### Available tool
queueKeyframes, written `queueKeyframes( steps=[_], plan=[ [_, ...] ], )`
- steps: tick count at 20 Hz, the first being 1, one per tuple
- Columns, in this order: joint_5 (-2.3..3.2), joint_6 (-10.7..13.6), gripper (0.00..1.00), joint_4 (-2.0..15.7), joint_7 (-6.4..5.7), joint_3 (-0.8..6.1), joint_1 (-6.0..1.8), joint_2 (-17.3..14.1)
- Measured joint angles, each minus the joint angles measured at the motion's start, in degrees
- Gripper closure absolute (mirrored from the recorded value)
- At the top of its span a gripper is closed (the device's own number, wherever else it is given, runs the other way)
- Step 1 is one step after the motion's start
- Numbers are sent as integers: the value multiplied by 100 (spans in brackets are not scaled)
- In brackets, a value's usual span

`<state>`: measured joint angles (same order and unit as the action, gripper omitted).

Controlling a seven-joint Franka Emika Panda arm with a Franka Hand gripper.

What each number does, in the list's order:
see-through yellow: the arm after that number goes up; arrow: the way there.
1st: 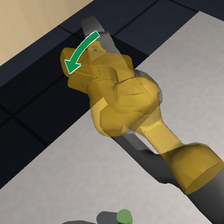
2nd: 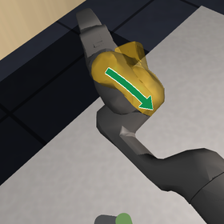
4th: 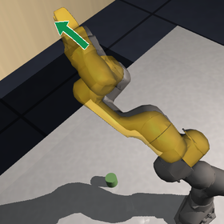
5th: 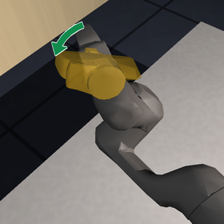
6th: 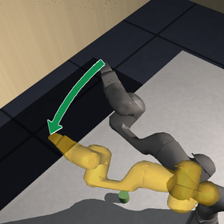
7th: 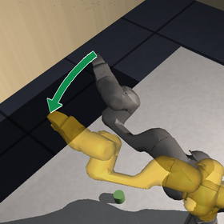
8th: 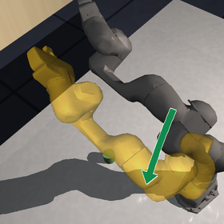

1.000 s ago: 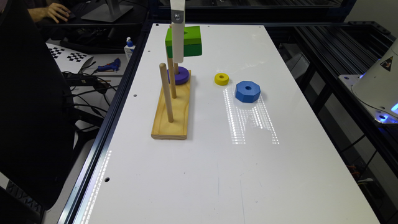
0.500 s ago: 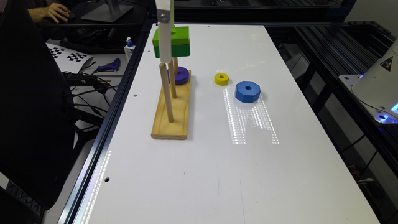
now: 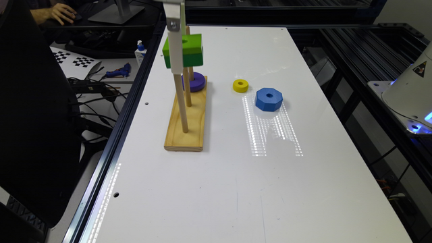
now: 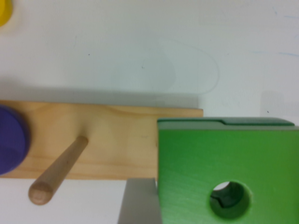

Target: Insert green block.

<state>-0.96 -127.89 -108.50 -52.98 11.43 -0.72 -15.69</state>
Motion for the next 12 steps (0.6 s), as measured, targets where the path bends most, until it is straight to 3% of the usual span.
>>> queueKeyframes(
  steps=[12],
  plan=[
    [17,-16,100,5,-2,0,2,-80]
  ],
)
